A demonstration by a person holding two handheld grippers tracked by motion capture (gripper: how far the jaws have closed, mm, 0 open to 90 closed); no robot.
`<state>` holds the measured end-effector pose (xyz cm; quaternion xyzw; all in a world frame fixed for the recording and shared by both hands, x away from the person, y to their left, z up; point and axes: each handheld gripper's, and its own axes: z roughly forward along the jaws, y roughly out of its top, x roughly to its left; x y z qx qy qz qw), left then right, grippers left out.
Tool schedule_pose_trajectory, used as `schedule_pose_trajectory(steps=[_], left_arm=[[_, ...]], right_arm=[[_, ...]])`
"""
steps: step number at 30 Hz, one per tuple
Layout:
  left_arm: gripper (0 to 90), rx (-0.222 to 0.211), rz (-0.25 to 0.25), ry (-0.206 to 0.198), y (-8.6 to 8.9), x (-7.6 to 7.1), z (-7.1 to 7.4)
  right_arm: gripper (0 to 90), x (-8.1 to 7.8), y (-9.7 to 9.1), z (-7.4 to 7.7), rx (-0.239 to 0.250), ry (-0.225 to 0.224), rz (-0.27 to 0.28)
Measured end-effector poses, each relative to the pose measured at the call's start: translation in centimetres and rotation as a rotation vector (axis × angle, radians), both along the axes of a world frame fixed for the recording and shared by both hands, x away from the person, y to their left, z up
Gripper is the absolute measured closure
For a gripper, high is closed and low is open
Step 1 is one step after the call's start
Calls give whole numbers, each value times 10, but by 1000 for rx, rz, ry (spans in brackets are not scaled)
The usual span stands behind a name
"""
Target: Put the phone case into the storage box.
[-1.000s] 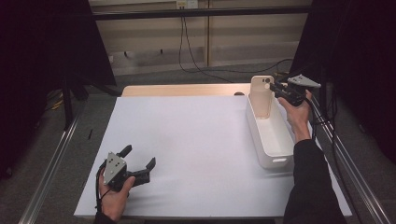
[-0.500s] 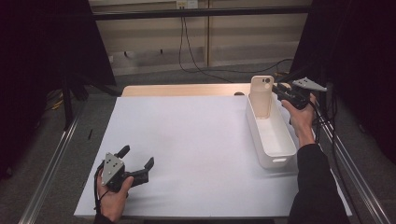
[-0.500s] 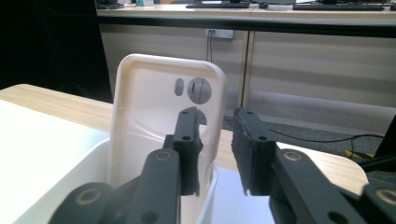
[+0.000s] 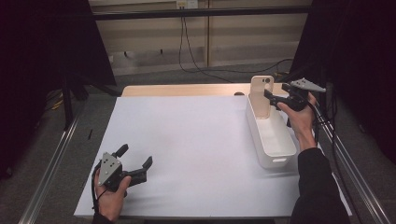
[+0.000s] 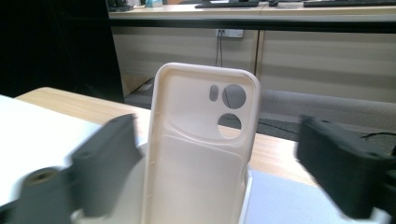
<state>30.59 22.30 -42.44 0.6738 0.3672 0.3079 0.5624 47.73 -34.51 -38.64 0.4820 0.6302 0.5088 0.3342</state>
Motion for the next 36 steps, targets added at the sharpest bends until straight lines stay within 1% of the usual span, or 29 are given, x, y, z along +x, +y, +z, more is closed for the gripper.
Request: schedule_pose_trajectory(steps=[2,4,6,7,10,13,15,16,18,22,23,26,31,34,36], left_arm=[[34,-8,-1,1,0,0,0],[34,-1,-1,-3,1,0,1],[34,-2,-2,-2,2,0,1],[33,-10,0,-3,2,-1,1],[33,-4,-2,1,3,-2,2],[32,-15,1,4,4,-3,3],[32,0,6,6,4,-3,2],[32,-5,2,11,3,-3,1],[32,-1,3,13,4,-4,1],[31,-8,6,0,6,-6,2],[31,-6,5,2,6,-7,2],[31,-7,5,9,6,-7,2],[30,0,2,13,5,-6,2],[30,-2,2,17,5,-6,2],[30,1,3,16,5,-6,2]], right_arm=[[58,-1,3,1,-7,-1,1],[20,-3,5,4,-13,-6,3],[16,-5,6,6,-10,-9,10],[13,-7,8,7,-18,-16,7],[5,-13,9,10,-15,-25,2],[7,-19,7,12,-7,-24,-9],[7,-22,5,12,13,-30,-13],[7,-23,3,12,17,-29,-16],[7,-28,2,12,24,-33,-13],[6,-38,2,13,4,-39,-12],[7,-40,2,13,4,-34,-23],[5,-48,1,14,-13,-30,-26],[6,-59,1,15,-31,-38,-28],[6,-65,1,16,-33,-43,-17],[6,-69,2,17,-46,-44,-19]])
